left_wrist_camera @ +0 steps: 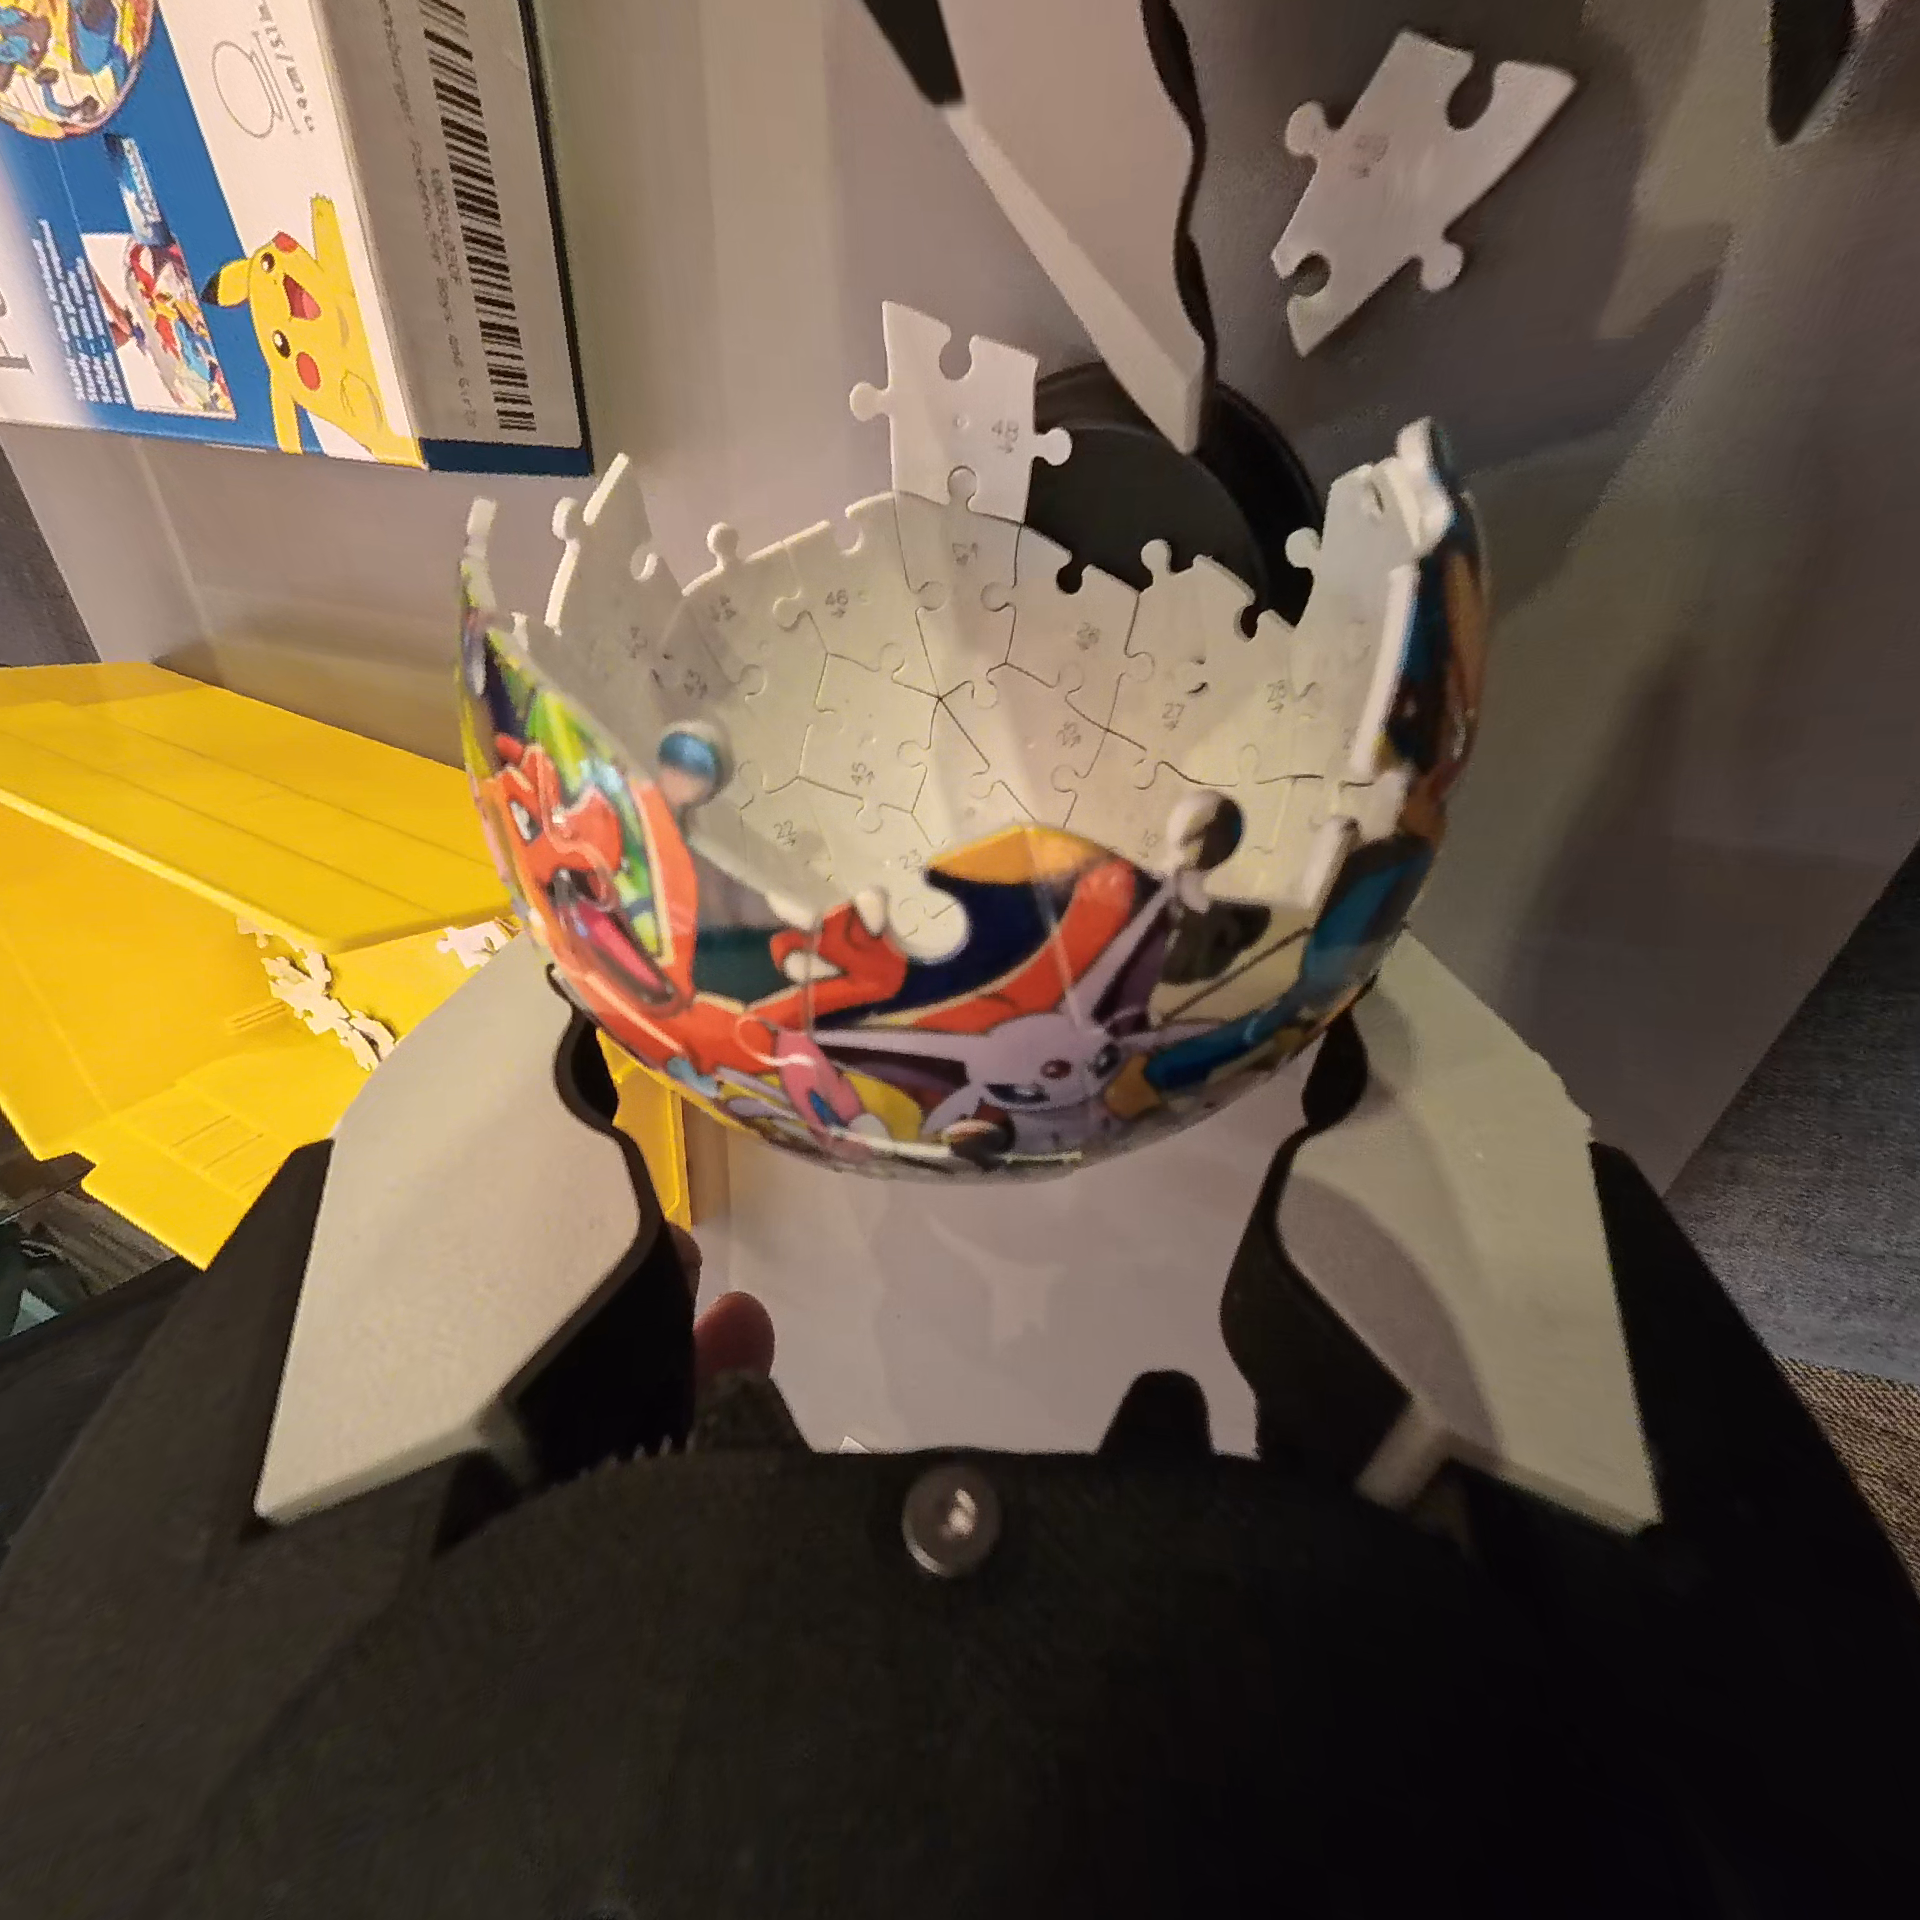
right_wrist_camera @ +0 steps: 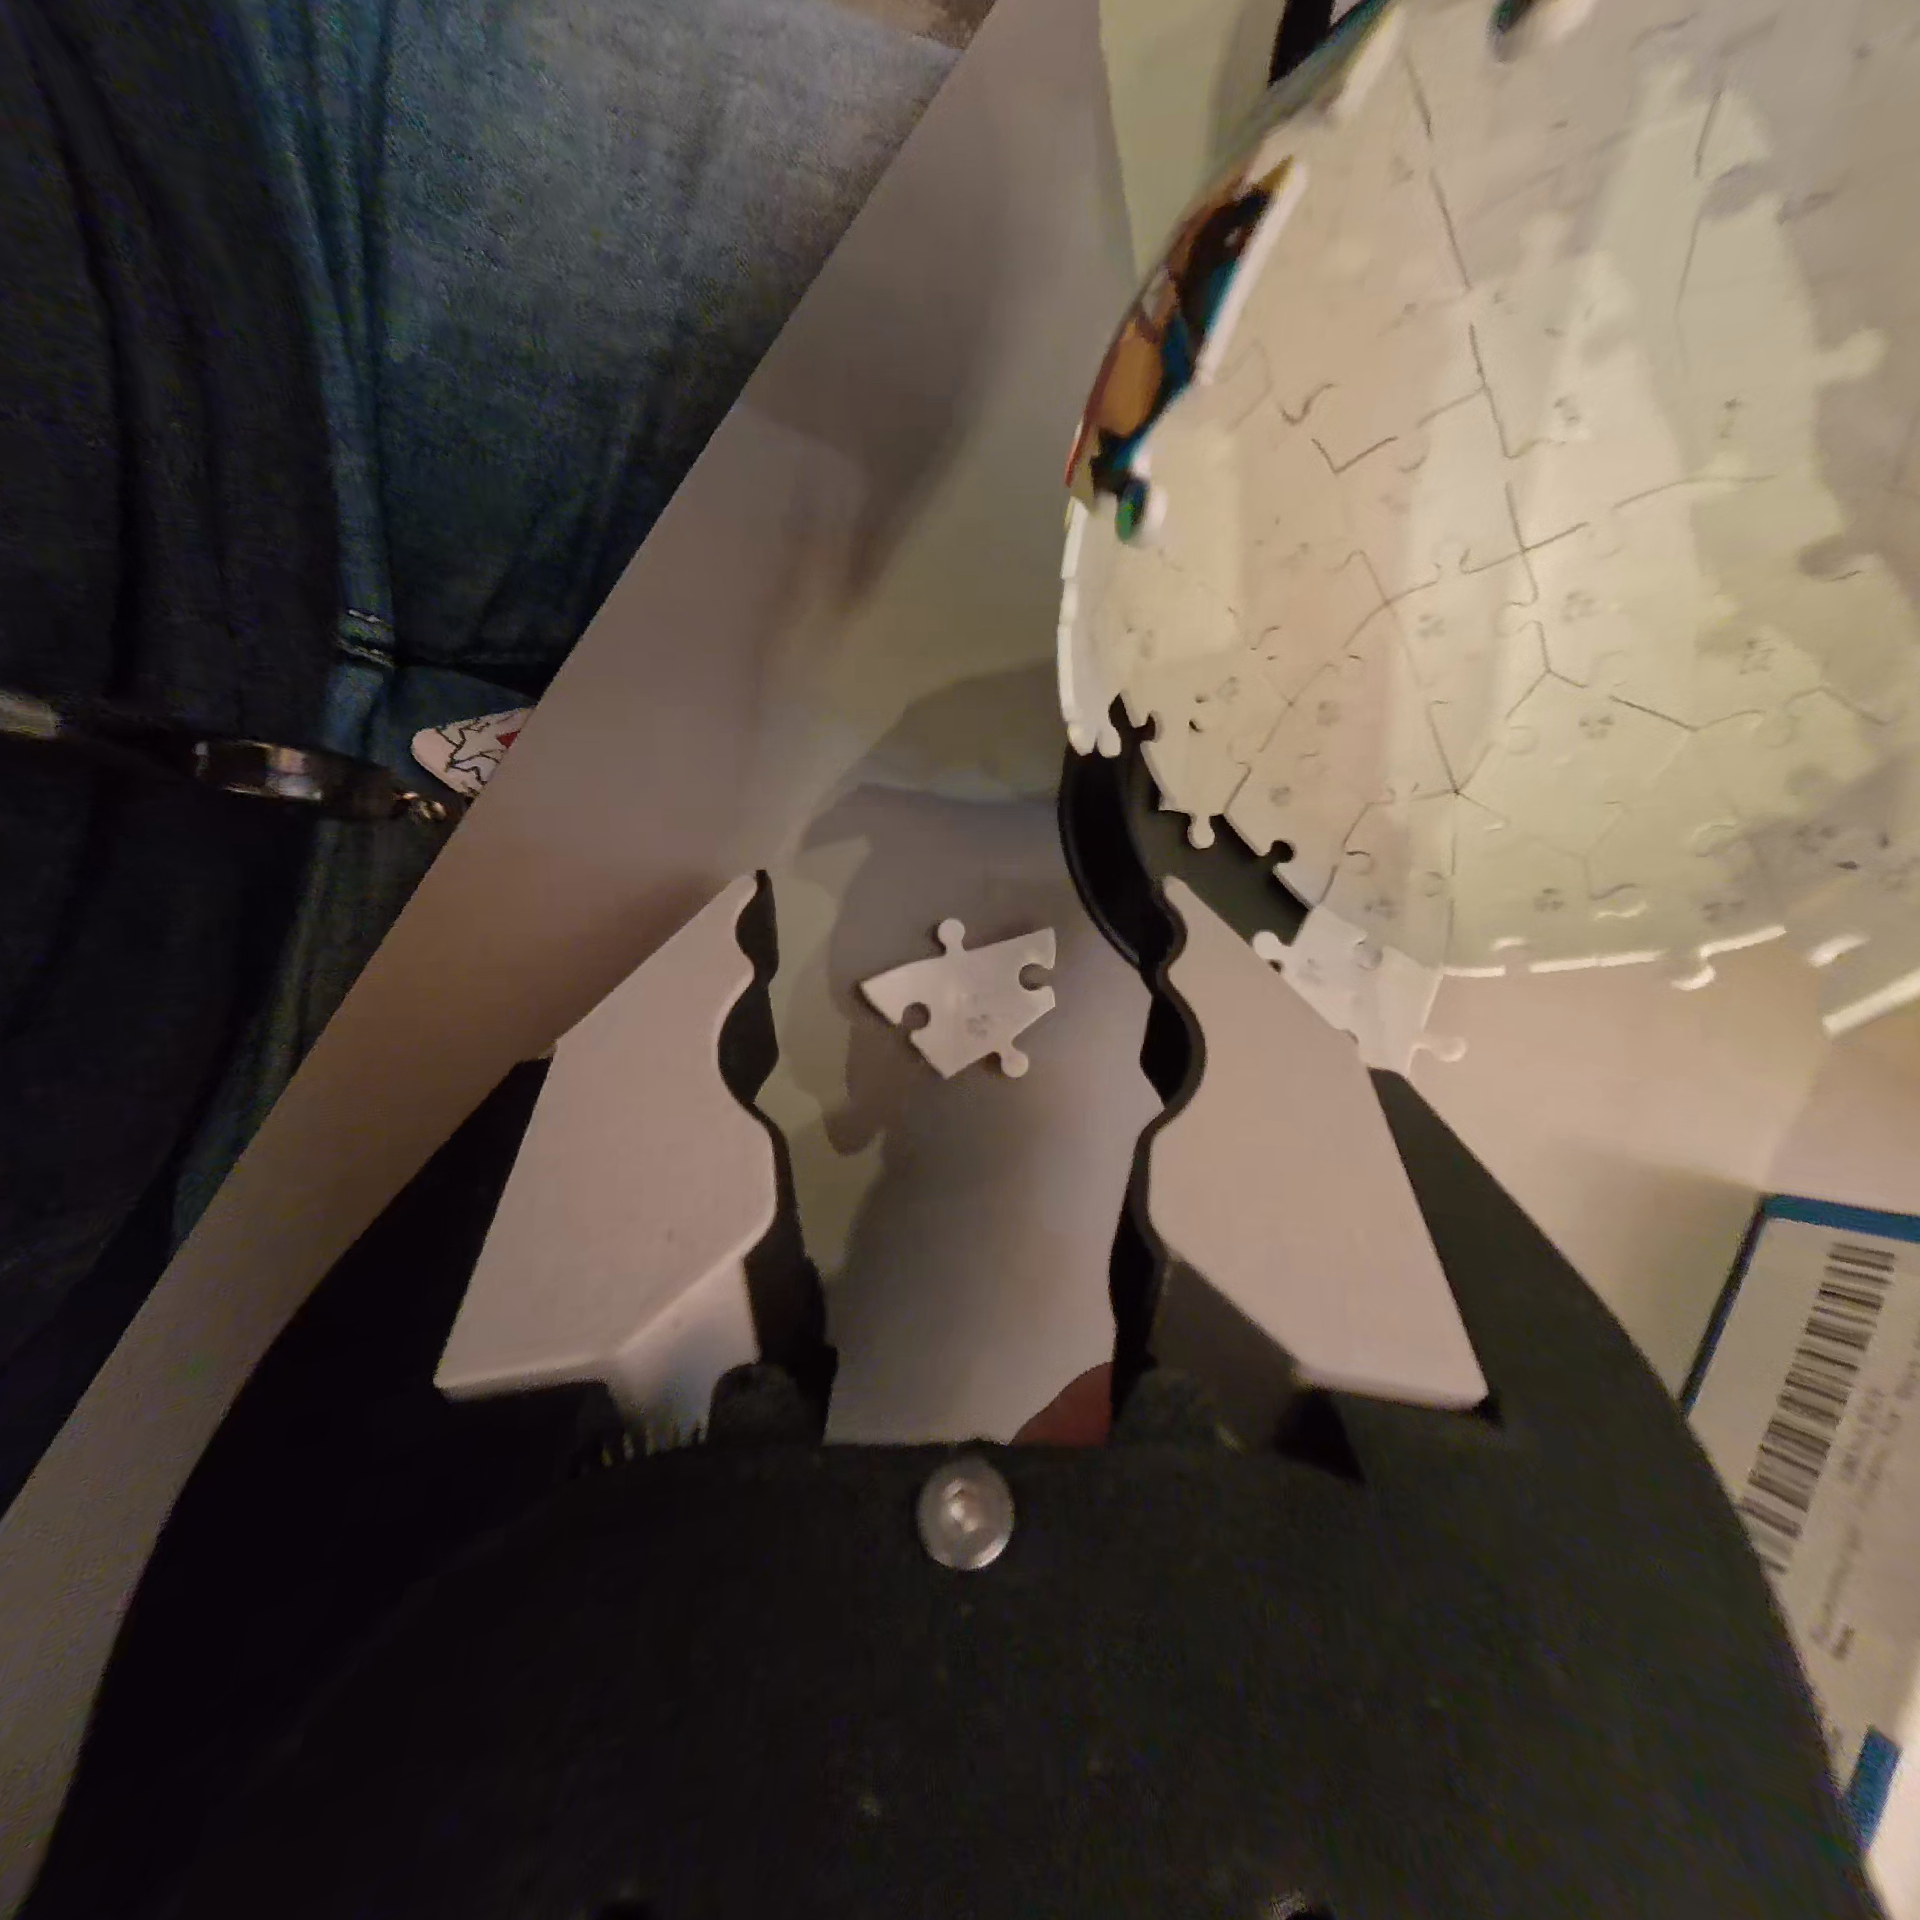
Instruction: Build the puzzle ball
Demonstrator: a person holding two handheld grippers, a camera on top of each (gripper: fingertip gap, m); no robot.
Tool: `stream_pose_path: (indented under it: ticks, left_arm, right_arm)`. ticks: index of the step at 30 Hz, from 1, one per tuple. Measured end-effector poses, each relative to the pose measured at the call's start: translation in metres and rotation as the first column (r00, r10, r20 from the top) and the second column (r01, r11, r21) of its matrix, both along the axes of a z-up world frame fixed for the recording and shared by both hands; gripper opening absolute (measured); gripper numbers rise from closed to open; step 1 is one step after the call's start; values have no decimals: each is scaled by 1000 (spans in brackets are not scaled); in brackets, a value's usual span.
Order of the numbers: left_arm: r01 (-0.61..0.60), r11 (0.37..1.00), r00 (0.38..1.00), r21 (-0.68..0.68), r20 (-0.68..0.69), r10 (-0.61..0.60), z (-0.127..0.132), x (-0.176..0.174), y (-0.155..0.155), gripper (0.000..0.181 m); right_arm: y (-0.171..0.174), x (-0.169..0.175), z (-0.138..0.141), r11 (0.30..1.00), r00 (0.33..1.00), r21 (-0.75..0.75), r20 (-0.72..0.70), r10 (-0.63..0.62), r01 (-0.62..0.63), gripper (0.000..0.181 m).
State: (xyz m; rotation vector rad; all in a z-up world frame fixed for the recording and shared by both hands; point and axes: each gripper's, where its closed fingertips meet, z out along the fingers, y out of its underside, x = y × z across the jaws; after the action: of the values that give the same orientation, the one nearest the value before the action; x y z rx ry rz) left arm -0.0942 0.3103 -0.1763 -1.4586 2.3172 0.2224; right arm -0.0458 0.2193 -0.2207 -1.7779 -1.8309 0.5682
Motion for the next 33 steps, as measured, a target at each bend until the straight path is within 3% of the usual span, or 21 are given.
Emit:
stream_pose_path:
  ticks: [7, 14, 18, 27, 33]
  left_arm:
    - [-4, 1000, 1000, 0, 2, 4, 0, -3, 0, 130]
    - [-5, 1000, 1000, 7, 2, 5, 1, -1, 0, 130]
    - [-7, 1000, 1000, 5, 4, 7, 1, -1, -1, 130]
    - [-9, 1000, 1000, 6, 8, 9, 0, -2, -1, 130]
    - [-5, 1000, 1000, 6, 3, 5, 0, -2, 0, 130]
  right_arm:
    - [0, 35, 15, 982, 984, -113, -72, -162, 154, 65]
    - [4, 31, -12, 963, 966, -113, -55, -253, 246, 25]
    - [7, 31, -13, 957, 957, -106, -80, -279, 270, 4]
    - [8, 28, -9, 959, 954, -108, -117, -275, 263, 3]
    - [15, 25, 20, 983, 966, -56, -183, -180, 173, 3]
